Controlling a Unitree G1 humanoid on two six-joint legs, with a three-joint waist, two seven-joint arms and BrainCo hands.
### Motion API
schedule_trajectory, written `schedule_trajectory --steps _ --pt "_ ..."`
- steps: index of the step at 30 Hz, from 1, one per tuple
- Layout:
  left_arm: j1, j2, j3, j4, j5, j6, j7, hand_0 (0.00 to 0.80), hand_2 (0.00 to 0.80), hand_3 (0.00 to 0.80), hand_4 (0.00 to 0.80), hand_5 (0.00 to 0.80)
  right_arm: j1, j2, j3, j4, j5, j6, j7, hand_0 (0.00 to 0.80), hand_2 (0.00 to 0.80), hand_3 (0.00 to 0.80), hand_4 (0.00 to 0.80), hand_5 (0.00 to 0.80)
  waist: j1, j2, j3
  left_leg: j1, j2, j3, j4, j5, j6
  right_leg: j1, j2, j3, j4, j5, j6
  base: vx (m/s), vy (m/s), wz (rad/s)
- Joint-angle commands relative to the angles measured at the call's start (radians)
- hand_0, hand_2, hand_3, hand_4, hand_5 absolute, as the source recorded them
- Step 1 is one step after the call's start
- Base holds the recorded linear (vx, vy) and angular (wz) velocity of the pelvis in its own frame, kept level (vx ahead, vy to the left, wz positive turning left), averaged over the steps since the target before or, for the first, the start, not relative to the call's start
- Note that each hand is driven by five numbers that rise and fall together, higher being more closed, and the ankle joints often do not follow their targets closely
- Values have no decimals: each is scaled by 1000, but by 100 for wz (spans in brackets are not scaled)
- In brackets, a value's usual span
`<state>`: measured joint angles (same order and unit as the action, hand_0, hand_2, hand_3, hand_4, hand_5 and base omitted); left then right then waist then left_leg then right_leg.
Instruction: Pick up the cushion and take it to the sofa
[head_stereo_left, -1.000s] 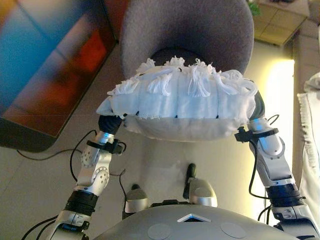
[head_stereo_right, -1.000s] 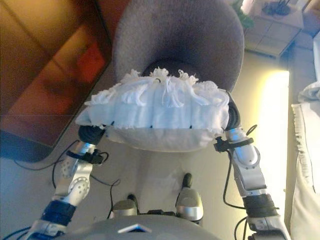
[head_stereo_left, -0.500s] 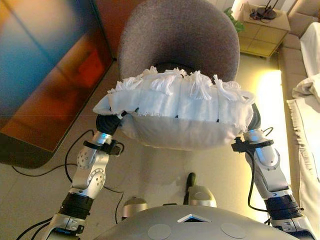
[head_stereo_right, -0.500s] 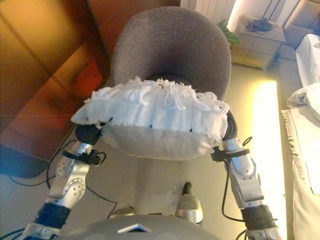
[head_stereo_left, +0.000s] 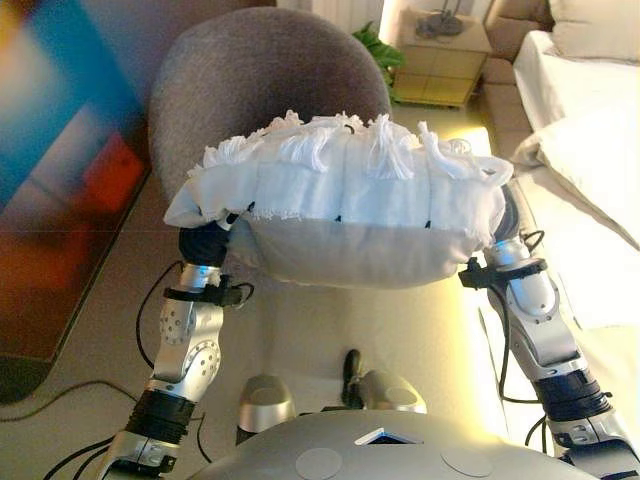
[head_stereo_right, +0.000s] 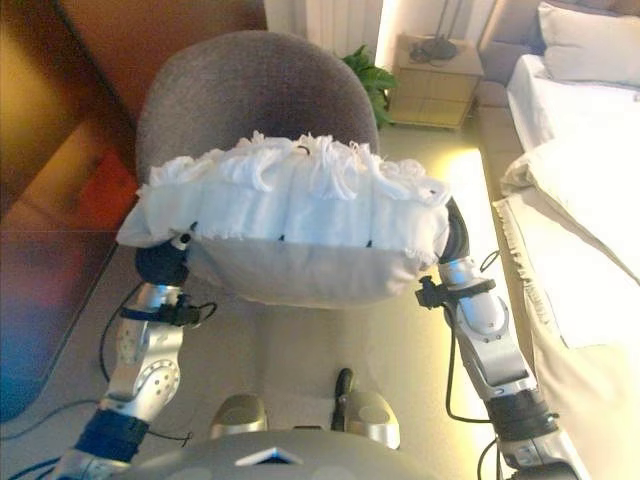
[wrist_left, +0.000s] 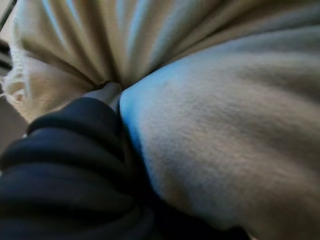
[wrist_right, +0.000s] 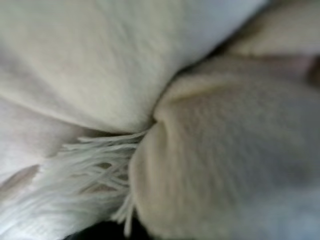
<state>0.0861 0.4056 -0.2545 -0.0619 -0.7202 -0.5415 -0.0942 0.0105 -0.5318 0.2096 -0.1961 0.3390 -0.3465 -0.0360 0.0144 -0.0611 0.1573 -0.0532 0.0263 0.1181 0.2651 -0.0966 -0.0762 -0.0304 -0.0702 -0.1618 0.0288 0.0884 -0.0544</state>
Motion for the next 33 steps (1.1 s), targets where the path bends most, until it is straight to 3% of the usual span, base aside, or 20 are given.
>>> schedule_trajectory --steps 1,5,9,11,13,14,15,18,19,21,23,26,27,30,33 --pt "-108 -27 -60 -187 65 -69 53 800 800 800 800 800 -144 24 72 -173 -44 -61 -8 800 800 800 800 800 40 48 5 -69 -36 -54 -146 89 31 209 72 74 24 -231 99 376 46 -60" --pt "-110 -34 -64 -175 64 -80 71 800 800 800 800 800 -146 17 76 -174 -45 -57 4 800 800 800 800 800 71 56 -1 -118 -41 -85 -344 196 19 293 115 123 28 -301 87 461 41 -49" --pt "-76 -35 -50 -193 68 -101 79 800 800 800 800 800 -115 13 56 -204 -6 -42 45 800 800 800 800 800 80 50 -5 -185 18 -131 -352 192 5 305 113 144 116 -397 85 609 144 30" --pt "-86 -33 -51 -181 58 -121 72 800 800 800 800 800 -116 12 56 -202 -7 -53 54 800 800 800 800 800 80 49 0 -198 57 -122 -352 202 -1 301 96 127 171 -449 92 622 227 -15" --pt "-113 -31 -56 -161 36 -125 48 800 800 800 800 800 -125 6 48 -198 0 -69 46 800 800 800 800 800 77 42 4 -195 78 -85 -343 203 4 298 64 99 224 -471 109 652 267 -31" --pt "-133 -27 -59 -150 29 -113 34 800 800 800 800 800 -127 6 38 -188 7 -81 44 800 800 800 800 800 72 37 -1 -193 80 -39 -306 196 9 298 34 70 273 -462 126 797 329 -19" --pt "-142 -22 -66 -144 29 -102 29 800 800 800 800 800 -124 5 26 -176 22 -90 44 800 800 800 800 800 69 29 -9 -196 70 -28 -256 187 20 301 13 62 320 -435 141 903 350 -13" --pt "-138 -20 -71 -161 64 -88 5 800 800 800 800 800 -97 23 2 -189 28 -88 35 800 800 800 800 800 89 -18 -47 -206 -14 -38 -126 98 87 336 -48 46 470 -269 199 812 290 -17" --pt "-127 -18 -78 -172 92 -93 12 800 800 800 800 800 -93 47 17 -185 -14 -93 20 800 800 800 800 800 94 -27 -59 -191 -36 -45 -126 83 101 322 -55 64 503 -178 208 704 247 -1" --pt "-136 -8 -78 -165 56 -80 25 800 800 800 800 800 -86 59 35 -185 -48 -88 -5 800 800 800 800 800 82 -33 -73 -159 -62 -41 -121 71 117 279 -9 114 515 -114 216 628 211 25" --pt "-163 -11 -62 -140 25 -63 4 800 800 800 800 800 -77 74 47 -187 -64 -83 -2 800 800 800 800 800 72 -33 -88 -127 -80 -36 -144 74 119 241 22 111 439 -95 217 554 183 38" --pt "-170 -20 -43 -148 28 -47 -20 800 800 800 800 800 -88 71 19 -164 -33 -81 20 800 800 800 800 800 62 -13 -85 -54 -80 -35 -191 75 112 116 -2 6 280 -131 194 405 108 33" --pt "-169 -22 -42 -153 29 -43 -18 800 800 800 800 800 -85 69 7 -153 -24 -97 27 800 800 800 800 800 49 -4 -74 -20 -75 -54 -198 65 110 69 3 1 240 -151 177 332 39 26" --pt "-158 -34 -49 -152 21 -39 -29 800 800 800 800 800 -71 58 -4 -159 -27 -114 24 800 800 800 800 800 15 7 -58 55 -64 -96 -199 20 108 -18 -16 44 150 -126 160 301 -26 64" --pt "-136 -40 -64 -159 24 -43 -61 800 800 800 800 800 -59 43 -14 -168 -22 -92 8 800 800 800 800 800 -16 1 -62 108 -62 -137 -201 -36 107 -54 -34 152 50 -51 182 375 -84 56"
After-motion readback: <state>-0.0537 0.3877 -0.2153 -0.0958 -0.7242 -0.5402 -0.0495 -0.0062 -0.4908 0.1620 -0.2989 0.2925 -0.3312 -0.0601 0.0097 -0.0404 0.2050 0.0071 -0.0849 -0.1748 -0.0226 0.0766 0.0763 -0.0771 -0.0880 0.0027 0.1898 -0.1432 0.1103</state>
